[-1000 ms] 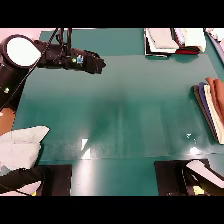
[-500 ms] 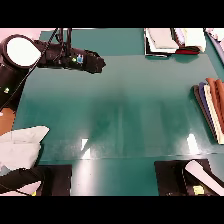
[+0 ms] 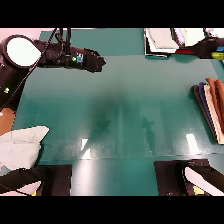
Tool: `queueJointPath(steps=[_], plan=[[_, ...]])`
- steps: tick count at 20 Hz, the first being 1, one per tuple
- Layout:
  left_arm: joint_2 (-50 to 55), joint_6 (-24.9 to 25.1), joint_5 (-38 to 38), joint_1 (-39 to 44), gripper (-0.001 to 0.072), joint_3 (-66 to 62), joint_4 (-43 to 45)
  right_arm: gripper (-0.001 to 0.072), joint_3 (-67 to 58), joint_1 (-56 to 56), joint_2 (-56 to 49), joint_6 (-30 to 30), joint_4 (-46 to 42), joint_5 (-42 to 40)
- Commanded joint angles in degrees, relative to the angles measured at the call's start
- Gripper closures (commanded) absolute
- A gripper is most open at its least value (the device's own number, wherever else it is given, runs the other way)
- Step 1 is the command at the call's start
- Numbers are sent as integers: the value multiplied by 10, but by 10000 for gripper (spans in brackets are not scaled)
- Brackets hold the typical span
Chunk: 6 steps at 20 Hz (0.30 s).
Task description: Fold the shirts.
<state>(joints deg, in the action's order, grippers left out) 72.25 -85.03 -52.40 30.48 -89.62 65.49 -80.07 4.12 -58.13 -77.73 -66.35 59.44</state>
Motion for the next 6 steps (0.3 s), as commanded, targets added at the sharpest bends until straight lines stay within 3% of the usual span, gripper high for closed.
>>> queueJointPath(steps=[1,6], plan=[[0,0,1,0,681,0,0,695,-2,-76,0,0,2,-7],[0,0,1,0,680,0,0,695,-2,-84,0,0,3,4]])
